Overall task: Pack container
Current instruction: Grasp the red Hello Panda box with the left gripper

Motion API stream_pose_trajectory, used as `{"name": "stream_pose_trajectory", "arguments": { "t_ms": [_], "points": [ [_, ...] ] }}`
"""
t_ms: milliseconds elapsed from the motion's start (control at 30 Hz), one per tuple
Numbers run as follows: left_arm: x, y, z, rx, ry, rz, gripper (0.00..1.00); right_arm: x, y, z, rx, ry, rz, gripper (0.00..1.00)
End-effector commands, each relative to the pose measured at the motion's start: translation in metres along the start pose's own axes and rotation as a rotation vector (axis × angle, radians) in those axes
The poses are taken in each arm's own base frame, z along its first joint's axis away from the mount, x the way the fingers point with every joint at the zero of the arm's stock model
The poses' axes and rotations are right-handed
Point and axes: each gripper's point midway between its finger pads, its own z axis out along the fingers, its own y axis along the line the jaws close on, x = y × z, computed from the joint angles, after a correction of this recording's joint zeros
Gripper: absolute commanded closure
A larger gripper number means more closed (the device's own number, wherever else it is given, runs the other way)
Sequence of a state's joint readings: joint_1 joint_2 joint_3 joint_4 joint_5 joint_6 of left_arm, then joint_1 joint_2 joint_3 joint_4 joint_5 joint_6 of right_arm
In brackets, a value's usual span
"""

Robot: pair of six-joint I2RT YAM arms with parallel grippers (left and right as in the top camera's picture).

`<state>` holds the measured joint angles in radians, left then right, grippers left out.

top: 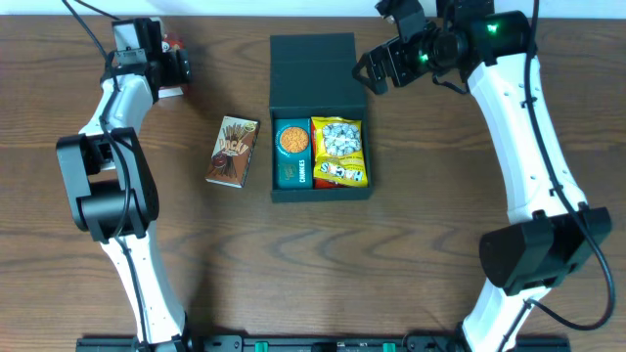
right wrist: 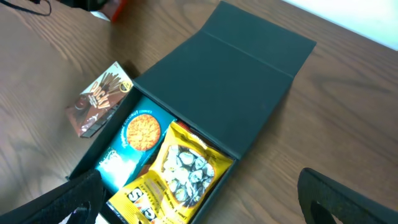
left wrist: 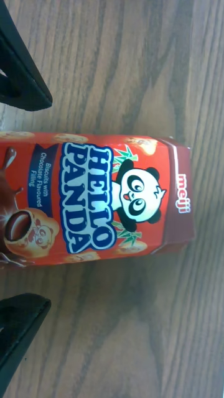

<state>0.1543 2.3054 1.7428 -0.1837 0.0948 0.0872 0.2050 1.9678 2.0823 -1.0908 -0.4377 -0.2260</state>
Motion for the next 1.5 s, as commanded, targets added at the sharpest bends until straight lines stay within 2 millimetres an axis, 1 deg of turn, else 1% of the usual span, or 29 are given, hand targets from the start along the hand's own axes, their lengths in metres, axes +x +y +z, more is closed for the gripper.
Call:
{"name": "stream_pose_trajectory", "arguments": {
  "t_ms": [0,167,300,367,400,433,533,667,733,800,867,933,967,1000,1067,1100,1133,1200,1300,1367,1467],
  "points": [
    [0.009,0.005,0.012,-0.021,0.022,0.023,0.05,-0.008,0.002,-0.013,-0.002,-0.039,0.014,0.01],
    [0.02,0.005,0.021,-0.02,0.046,0.022,0.05,-0.009,0.002,-0.013,-0.001,-0.044,0.019,0.01],
    [0.019,0.005,0.021,-0.02,0.043,0.021,0.04,-0.009,0.002,-0.013,-0.001,-0.043,0.019,0.01],
    [0.021,0.006,0.021,-0.021,0.048,0.02,0.0,-0.009,0.002,-0.013,-0.002,-0.043,0.018,0.01],
    [0.021,0.006,0.021,-0.02,0.051,0.02,0.0,-0.009,0.002,-0.013,-0.002,-0.043,0.018,0.01],
    [0.022,0.006,0.021,-0.019,0.053,0.02,0.07,-0.009,0.002,-0.013,-0.002,-0.043,0.019,0.01],
    [0.026,0.003,0.021,-0.007,0.069,0.02,0.16,-0.009,0.003,-0.013,-0.002,-0.041,0.019,0.01],
    [0.03,-0.005,0.02,0.037,0.087,0.006,0.32,-0.007,0.003,-0.013,-0.003,-0.034,0.023,0.01],
    [0.025,-0.005,0.017,0.037,0.077,-0.028,0.34,-0.007,0.003,-0.013,-0.003,-0.033,0.023,0.01],
    [0.012,-0.005,0.009,0.036,0.049,-0.051,0.34,-0.007,0.003,-0.013,-0.002,-0.034,0.023,0.01],
    [-0.009,-0.006,-0.004,0.037,0.004,-0.048,0.35,-0.007,0.0,-0.014,0.001,-0.038,0.025,0.01],
    [-0.033,-0.008,-0.025,0.039,-0.051,-0.042,0.36,-0.007,-0.004,-0.016,0.008,-0.042,0.032,0.01],
    [-0.047,-0.01,-0.04,0.041,-0.085,-0.037,0.36,-0.007,-0.007,-0.017,0.012,-0.043,0.036,0.0],
    [-0.058,-0.013,-0.052,0.044,-0.109,-0.032,0.36,-0.007,-0.01,-0.019,0.016,-0.046,0.041,0.01],
    [-0.075,-0.021,-0.079,0.053,-0.147,-0.023,0.37,-0.007,-0.016,-0.022,0.025,-0.053,0.048,0.01],
    [-0.079,-0.024,-0.088,0.056,-0.155,-0.019,0.37,-0.008,-0.018,-0.024,0.03,-0.056,0.051,0.01],
    [-0.087,-0.035,-0.111,0.07,-0.164,-0.006,0.38,-0.009,-0.025,-0.029,0.042,-0.065,0.055,0.01],
    [-0.086,-0.053,-0.136,0.093,-0.145,0.015,0.41,-0.011,-0.036,-0.038,0.066,-0.084,0.067,0.01],
    [-0.071,-0.091,-0.165,0.141,-0.079,0.063,0.41,-0.015,-0.06,-0.059,0.112,-0.122,0.084,0.01],
    [-0.055,-0.122,-0.18,0.181,-0.026,0.106,0.43,-0.017,-0.079,-0.077,0.151,-0.152,0.101,0.01],
    [-0.024,-0.176,-0.203,0.251,0.062,0.182,0.46,-0.014,-0.106,-0.103,0.207,-0.188,0.137,0.01]
  ]
}}
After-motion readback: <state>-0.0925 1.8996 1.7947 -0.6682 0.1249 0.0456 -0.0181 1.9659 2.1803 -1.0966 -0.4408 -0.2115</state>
